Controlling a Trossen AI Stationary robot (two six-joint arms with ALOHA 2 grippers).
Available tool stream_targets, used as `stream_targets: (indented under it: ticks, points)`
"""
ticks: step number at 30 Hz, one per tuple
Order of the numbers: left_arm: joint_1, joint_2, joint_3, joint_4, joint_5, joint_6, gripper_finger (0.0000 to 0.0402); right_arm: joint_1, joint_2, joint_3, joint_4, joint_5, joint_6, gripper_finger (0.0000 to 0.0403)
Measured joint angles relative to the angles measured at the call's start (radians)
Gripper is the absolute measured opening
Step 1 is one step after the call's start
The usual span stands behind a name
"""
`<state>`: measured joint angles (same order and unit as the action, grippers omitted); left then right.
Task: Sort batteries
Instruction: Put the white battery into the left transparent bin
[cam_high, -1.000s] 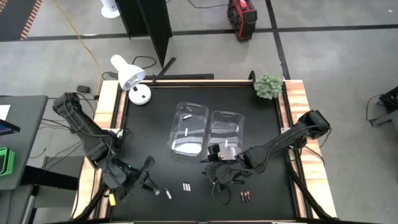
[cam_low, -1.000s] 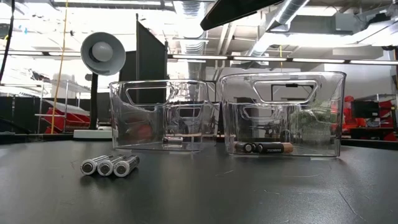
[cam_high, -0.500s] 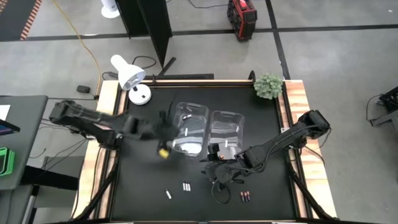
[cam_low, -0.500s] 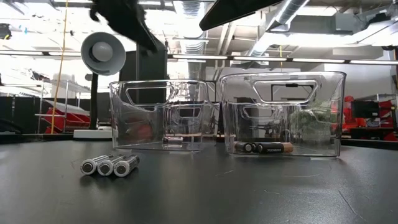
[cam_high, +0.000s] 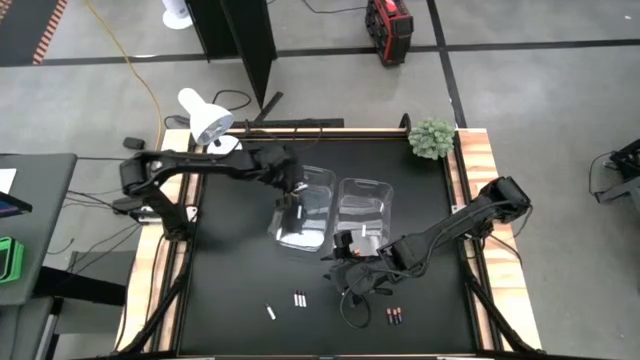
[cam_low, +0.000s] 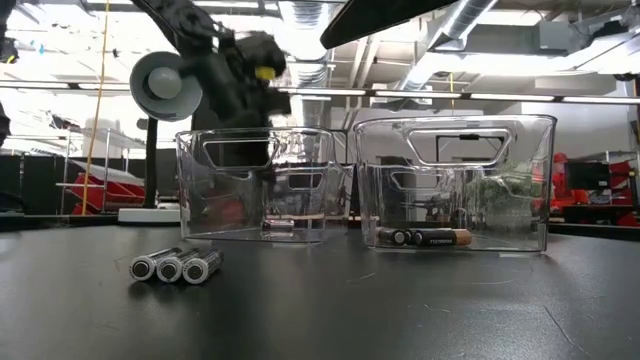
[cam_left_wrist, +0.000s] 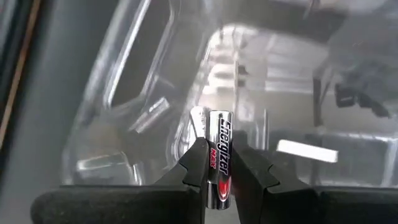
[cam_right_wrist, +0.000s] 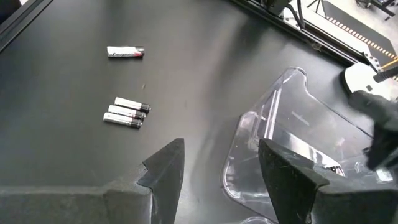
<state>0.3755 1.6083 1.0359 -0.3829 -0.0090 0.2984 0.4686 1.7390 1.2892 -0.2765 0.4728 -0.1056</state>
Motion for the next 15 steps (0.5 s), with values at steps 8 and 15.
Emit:
stream_targets:
  ticks: [8,15]
  points:
    - [0.007,0.093,0.001,0.060,0.003,0.000,0.0043,0.000,0.000,0.000,-0.001,0.000,-0.001,0.0223]
    - [0.007,0.089,0.001,0.060,-0.001,-0.016,0.0048,0.000,0.000,0.000,0.000,0.000,-0.001,0.0223]
